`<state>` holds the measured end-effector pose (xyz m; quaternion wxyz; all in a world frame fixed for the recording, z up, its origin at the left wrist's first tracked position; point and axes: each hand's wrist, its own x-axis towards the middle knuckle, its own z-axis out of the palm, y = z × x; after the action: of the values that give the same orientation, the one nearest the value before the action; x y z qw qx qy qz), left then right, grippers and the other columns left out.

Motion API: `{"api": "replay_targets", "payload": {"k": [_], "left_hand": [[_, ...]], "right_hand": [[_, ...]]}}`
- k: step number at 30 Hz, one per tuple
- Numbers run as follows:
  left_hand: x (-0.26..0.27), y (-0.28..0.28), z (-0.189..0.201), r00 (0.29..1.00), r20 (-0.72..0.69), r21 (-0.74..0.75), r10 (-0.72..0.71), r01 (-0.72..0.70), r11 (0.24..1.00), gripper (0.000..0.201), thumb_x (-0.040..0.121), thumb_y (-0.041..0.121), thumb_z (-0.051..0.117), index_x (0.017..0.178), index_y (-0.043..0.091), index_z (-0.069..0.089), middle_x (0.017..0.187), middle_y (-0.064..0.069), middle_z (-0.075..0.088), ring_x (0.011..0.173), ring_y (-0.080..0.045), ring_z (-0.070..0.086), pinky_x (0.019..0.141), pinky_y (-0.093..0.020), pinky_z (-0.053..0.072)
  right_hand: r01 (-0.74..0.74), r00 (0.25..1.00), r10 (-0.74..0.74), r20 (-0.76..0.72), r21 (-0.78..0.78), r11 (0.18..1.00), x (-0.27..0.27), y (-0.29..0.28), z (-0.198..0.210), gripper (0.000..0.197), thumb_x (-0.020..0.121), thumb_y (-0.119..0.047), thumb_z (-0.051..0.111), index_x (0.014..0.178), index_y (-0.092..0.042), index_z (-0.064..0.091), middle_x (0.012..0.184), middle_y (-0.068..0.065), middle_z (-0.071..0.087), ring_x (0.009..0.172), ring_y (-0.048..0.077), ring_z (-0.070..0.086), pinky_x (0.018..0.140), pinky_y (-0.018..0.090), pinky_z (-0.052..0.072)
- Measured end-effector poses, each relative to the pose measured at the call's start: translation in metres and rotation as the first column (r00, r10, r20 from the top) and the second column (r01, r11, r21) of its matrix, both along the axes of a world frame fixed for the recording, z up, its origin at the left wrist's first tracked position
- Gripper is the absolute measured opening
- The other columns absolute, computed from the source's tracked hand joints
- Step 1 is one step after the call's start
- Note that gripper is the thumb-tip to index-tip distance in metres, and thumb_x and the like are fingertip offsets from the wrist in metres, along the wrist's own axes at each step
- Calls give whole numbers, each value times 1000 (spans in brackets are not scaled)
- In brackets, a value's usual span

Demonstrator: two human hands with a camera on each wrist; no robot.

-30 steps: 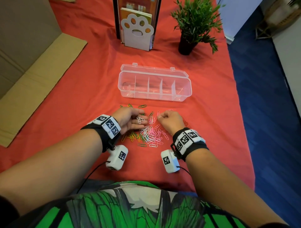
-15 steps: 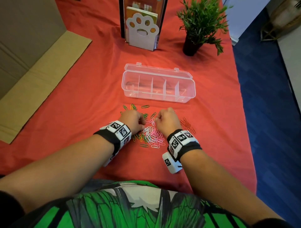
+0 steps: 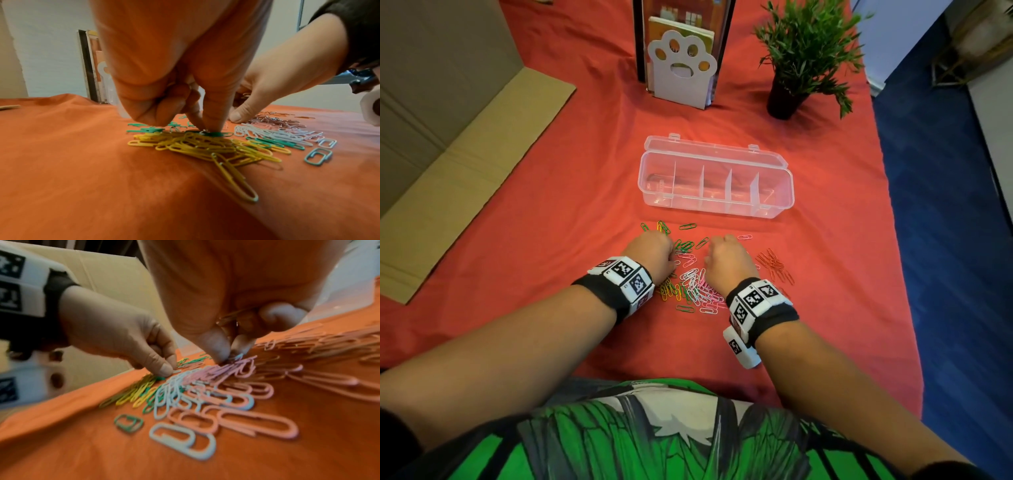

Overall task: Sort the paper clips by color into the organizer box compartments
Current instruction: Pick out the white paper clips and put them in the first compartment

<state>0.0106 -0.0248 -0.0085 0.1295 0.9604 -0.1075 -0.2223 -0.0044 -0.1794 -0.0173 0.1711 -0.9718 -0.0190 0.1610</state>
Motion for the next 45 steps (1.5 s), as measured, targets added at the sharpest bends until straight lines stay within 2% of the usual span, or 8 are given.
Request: {"api": "replay_targets", "payload": {"k": [10,19,26,35,37,39,43,45], "left_hand": [[2,2,-1,969,-153,-325,196,-237,916,11,89,18,50,82,13,57,86,-8,65,81,-25,59,72,-30,44],[-3,-7,15,572,-791,-511,215,-812,282,29,95,-2,30,83,14,52,67,-3,41,57,-11,41,42,-15,41],[-5,-4,18,445,-877,-427,179,-895,131,26,95,10,35,84,9,59,74,-4,58,51,-9,63,57,-23,56],[-6,-4,14,484,-853,-453,194,-872,184,21,96,12,41,85,11,59,78,-4,63,56,-8,68,59,-25,58],[-6,-5,13,512,-832,-471,214,-855,218,23,94,1,39,87,11,58,79,-4,61,61,-9,66,56,-24,57],[-5,-6,13,535,-808,-478,248,-840,256,26,93,-4,38,86,12,57,77,-3,57,63,-10,58,53,-23,56],[-6,-15,11,643,-665,-477,381,-757,446,9,88,12,55,80,13,59,64,1,47,51,-11,42,42,-20,45],[-6,-15,5,774,-498,-491,391,-623,609,13,83,17,64,70,17,61,65,-1,57,56,-16,50,55,-27,48]], "right_hand": [[524,851,-474,-229,452,722,17,-37,9,20,76,-3,55,66,-21,57,72,1,67,66,18,60,68,32,50],[172,978,-185,92,132,976,12,-27,3,14,85,-8,53,89,-5,66,100,12,48,91,31,56,79,31,47],[271,959,-283,10,260,927,19,-31,1,27,92,-13,47,113,-11,65,117,12,57,107,26,57,95,27,41],[700,628,-509,-589,713,39,17,-66,6,46,100,-39,31,109,-2,56,83,5,66,49,5,38,40,15,30],[707,617,-477,-626,707,-12,13,-68,9,37,99,-30,36,103,0,59,71,4,64,44,4,39,39,15,29],[716,629,-524,-574,690,103,13,-67,9,21,94,-15,45,92,-7,63,65,-1,54,43,4,38,38,16,28],[518,849,-521,-87,328,790,17,-66,5,16,87,-13,51,87,-12,67,85,0,62,77,18,57,72,26,45],[351,933,-356,51,89,932,16,-62,3,16,87,-13,51,94,-6,63,103,10,57,92,27,57,85,32,45]]}}
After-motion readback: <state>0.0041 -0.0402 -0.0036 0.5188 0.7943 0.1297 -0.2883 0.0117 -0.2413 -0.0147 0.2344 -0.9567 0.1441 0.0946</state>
